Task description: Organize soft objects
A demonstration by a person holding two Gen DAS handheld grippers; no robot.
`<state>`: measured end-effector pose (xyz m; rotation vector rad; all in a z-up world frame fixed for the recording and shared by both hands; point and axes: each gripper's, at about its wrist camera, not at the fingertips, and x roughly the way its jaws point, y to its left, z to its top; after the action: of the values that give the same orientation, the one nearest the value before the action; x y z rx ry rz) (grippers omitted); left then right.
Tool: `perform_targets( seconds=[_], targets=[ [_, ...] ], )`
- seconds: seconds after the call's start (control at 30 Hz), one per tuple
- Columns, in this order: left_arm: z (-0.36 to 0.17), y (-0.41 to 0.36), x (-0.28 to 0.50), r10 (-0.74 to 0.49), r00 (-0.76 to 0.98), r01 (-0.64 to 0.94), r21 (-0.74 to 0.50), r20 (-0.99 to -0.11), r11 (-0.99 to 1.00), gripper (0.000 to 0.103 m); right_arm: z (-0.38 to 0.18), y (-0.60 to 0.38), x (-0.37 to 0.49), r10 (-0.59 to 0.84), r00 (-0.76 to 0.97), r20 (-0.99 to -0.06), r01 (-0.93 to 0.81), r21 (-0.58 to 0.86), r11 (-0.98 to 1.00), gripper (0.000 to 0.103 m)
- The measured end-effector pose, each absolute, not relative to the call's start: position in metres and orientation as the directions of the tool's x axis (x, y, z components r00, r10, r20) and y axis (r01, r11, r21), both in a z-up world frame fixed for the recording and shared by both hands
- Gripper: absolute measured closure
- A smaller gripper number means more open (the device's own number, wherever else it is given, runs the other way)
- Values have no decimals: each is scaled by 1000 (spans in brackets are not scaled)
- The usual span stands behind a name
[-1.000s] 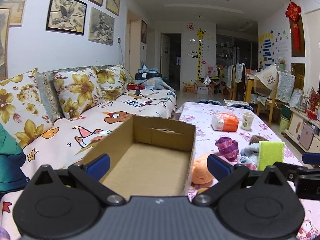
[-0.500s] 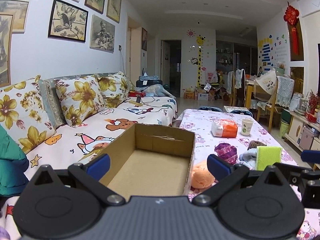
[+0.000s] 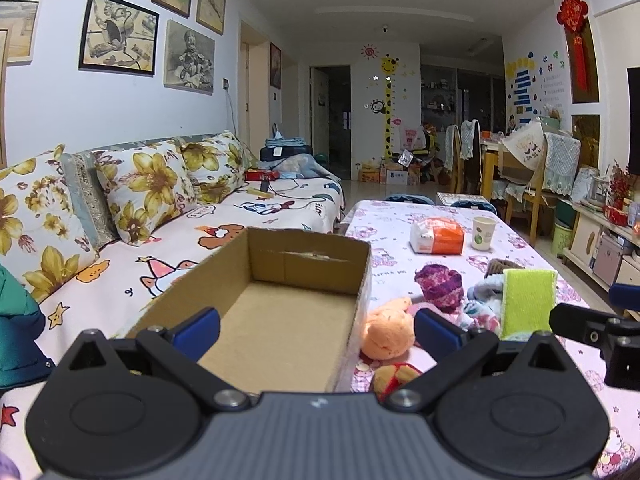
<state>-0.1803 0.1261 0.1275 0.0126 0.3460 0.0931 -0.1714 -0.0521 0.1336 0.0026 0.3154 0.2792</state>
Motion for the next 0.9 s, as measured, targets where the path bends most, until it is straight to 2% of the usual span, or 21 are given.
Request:
perform_targets(
  seconds=[0.37, 0.53, 0.77, 0.9],
  targets=[
    [103, 102, -170, 20, 920, -6, 38, -391, 999, 1, 112, -80, -152, 184, 909, -373, -160, 95, 983, 0],
    [84, 83, -164, -43, 899, 67, 40, -436, 997, 1, 100, -94, -139, 157, 888, -432, -112, 128, 985, 0],
    [55, 54, -144, -81, 861, 146, 93, -502, 985, 1, 81, -106, -126, 173, 839, -515, -69, 215, 974, 0],
    [42, 47, -130, -73, 842, 158, 115, -534, 981, 4, 74, -110, -120, 222, 817, -532, -75, 283, 956, 0]
  ],
)
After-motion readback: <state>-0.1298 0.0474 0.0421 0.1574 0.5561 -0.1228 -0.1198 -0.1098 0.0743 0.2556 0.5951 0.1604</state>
